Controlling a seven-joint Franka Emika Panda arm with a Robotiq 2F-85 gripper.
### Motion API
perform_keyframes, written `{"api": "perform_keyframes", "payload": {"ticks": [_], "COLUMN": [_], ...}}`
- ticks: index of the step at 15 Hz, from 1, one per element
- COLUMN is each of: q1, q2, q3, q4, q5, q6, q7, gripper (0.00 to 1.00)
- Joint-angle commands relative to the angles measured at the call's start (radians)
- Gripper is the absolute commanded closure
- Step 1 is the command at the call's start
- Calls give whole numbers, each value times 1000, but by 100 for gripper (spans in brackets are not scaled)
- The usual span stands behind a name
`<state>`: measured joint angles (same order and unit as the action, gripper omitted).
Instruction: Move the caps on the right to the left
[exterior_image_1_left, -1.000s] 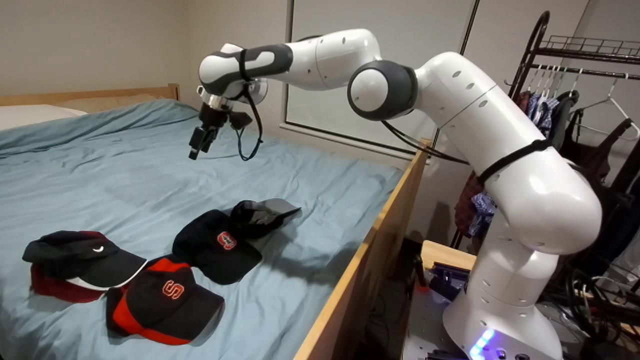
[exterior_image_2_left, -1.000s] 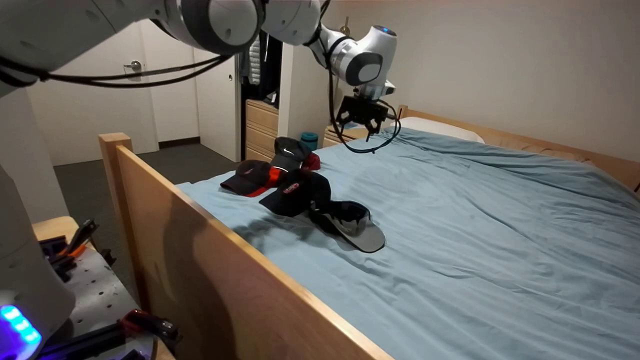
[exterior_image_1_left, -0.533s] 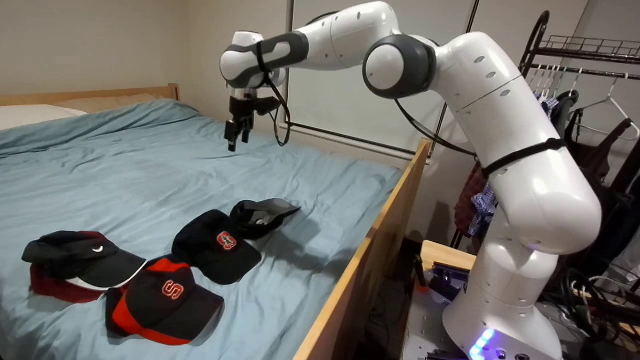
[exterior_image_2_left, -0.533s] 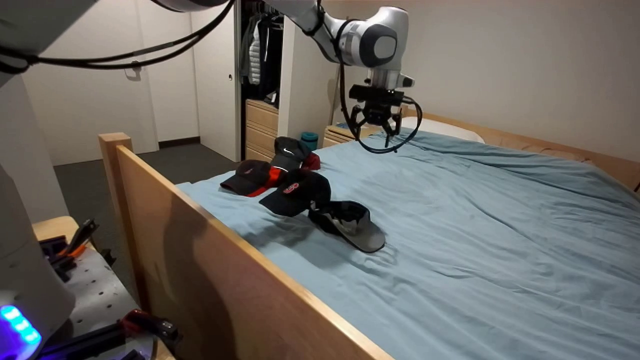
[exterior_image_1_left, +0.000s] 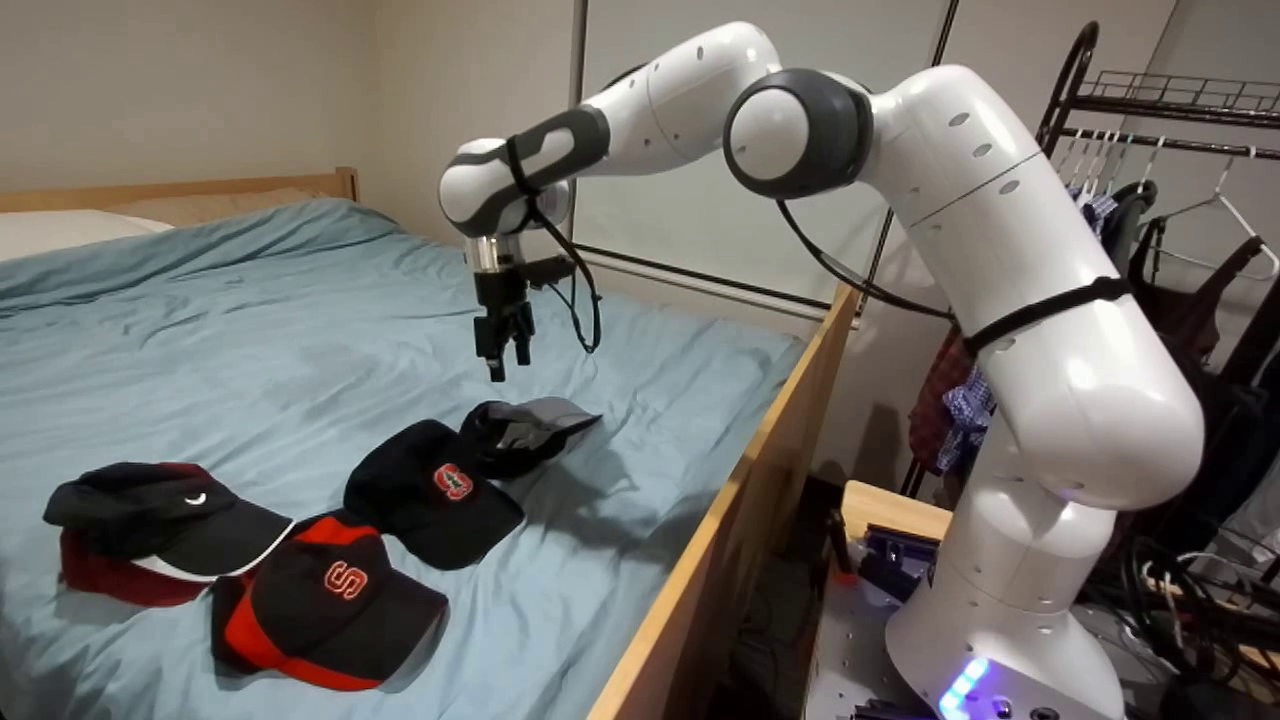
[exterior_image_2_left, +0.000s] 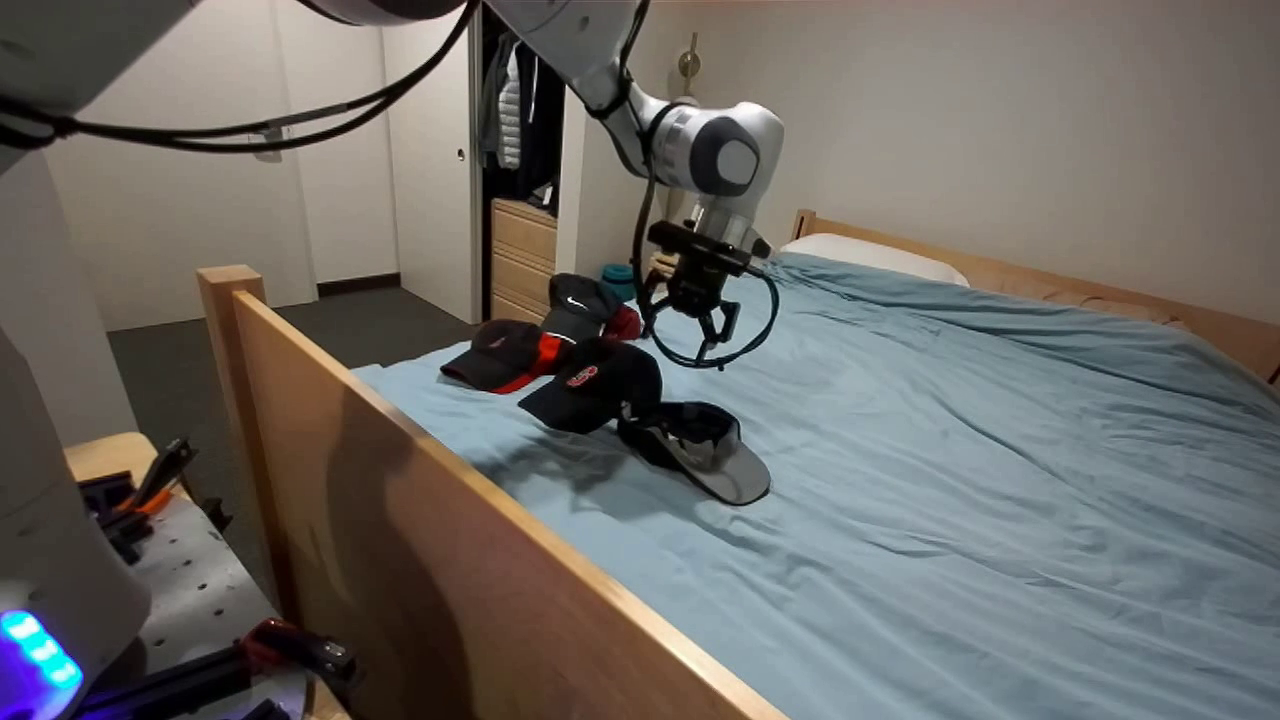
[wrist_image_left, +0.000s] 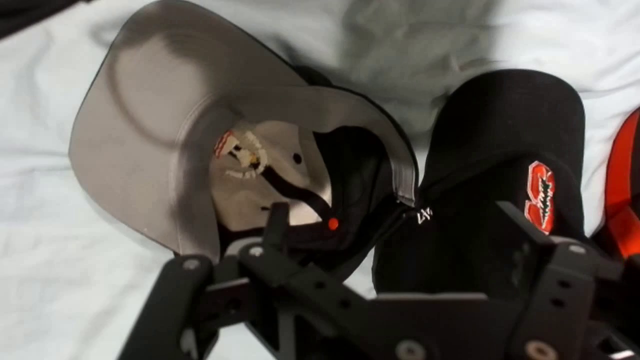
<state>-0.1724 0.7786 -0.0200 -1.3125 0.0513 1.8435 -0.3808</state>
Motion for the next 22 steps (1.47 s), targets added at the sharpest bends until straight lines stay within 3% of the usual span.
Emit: {"api": "perform_keyframes", "payload": {"ticks": [1,6,12,19,20,21,22], "q1": [-1,-5,-12,-24,-24,-26,-27], "q2": [-9,-17,-12,-15,-10,-7,-7], "q3": [9,18,26,57,56,57,58], "q4": [-93,-206,-330,-396,-395,-392,-392], "q5": [10,74,81,123,118,119,118], "q6": [93,196,450,518,537,550,562], "q7": [59,153,157,148,144,142,141], "gripper": [0,0,0,0,9,26,33]}}
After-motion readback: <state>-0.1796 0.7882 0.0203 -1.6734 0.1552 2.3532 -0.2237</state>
